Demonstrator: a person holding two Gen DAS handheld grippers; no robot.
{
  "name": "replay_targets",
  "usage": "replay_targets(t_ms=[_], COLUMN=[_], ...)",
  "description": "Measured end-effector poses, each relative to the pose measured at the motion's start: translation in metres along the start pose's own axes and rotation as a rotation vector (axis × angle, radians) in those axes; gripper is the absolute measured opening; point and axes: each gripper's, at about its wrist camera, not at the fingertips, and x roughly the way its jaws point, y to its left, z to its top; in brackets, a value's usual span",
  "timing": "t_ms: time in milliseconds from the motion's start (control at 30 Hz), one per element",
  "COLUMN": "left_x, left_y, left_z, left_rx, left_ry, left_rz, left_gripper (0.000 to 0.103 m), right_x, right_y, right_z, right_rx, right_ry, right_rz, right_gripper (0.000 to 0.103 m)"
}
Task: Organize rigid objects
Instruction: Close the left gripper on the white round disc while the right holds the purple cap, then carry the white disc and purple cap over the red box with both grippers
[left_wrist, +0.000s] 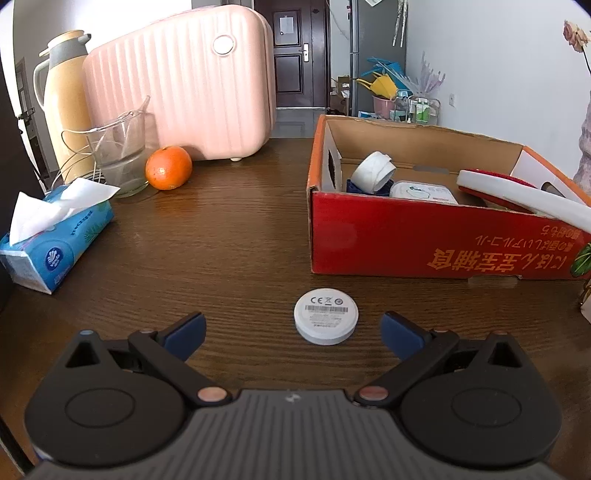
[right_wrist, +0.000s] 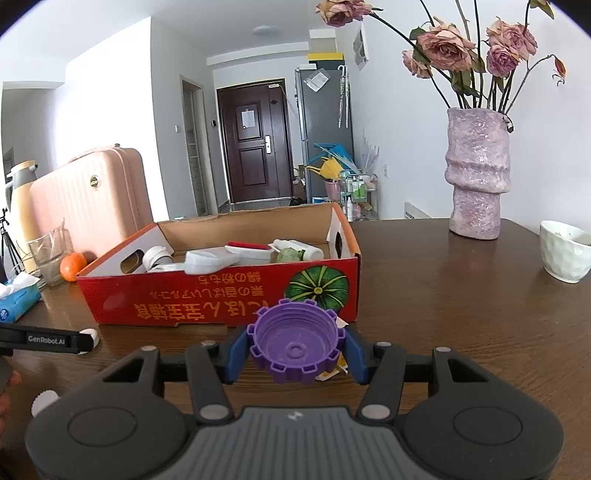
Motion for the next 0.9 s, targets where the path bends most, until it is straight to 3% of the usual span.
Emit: replay_targets(t_ms=[67, 167, 200, 267, 300, 900], left_x=[0.003, 0.008, 0.01, 0.01, 0.009, -0.016], left_y=[-0.001, -0.002, -0.003, -0.002, -0.002, -0.001], left_z=[0.002, 0.003, 0.003, 0.003, 0.003, -0.002], left_rx=[0.005, 0.014, 0.021, 0.019, 0.022, 0.029], left_ry=[0.0, 0.012, 0.026, 0.023, 0.019, -0.058], left_rz=[-0.001, -0.02, -0.035, -0.068, -0.079, -0.084], left_gripper=[0.101, 0.084, 0.072, 0.055, 0.041, 0.04], right_x=[0.001, 0.002, 0.003, 0.003, 0.003, -0.007], right_y=[-0.001, -0.002, -0.002, -0.002, -0.002, -0.001], right_z=[0.0, -0.001, -0.001, -0.001, -0.001, 0.002], right_rx=[0.004, 0.006, 0.006, 0.004, 0.003, 0.007], right_ry=[-0.001, -0.001, 0.0, 0.0, 0.0, -0.029], right_rz=[-0.004, -0.008, -0.008, -0.006, -0.005, 0.026], right_gripper=[0.053, 0.053, 0.053, 0.053, 0.053, 0.053])
